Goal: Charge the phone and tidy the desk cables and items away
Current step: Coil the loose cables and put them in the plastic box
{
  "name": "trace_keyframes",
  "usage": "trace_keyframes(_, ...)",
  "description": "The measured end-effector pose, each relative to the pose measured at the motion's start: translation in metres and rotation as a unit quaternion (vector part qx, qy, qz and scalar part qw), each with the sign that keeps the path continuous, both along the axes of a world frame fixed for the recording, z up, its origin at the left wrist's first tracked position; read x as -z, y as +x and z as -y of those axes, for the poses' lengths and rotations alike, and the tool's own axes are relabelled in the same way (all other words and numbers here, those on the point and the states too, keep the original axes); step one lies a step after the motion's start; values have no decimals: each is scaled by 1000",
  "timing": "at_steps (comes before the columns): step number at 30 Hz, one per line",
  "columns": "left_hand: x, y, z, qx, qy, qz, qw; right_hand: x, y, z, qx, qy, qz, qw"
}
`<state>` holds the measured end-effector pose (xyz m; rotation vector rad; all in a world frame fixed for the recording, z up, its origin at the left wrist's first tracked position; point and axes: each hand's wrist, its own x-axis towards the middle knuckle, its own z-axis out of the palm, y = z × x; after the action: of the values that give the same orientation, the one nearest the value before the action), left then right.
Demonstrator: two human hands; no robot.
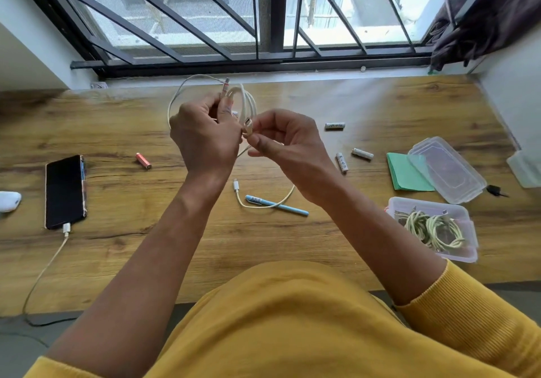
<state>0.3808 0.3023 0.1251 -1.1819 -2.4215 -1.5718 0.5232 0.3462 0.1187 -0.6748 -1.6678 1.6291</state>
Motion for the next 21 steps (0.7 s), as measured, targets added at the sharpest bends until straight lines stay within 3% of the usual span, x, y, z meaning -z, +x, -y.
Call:
trace_keyframes(14,2,7,7,7,29,-157,987,-9,1,-4,20,-151,-21,988)
trace_keyframes(21,7,12,8,43,60,-93,993,-11,-4,-4,115,-180,-17,977)
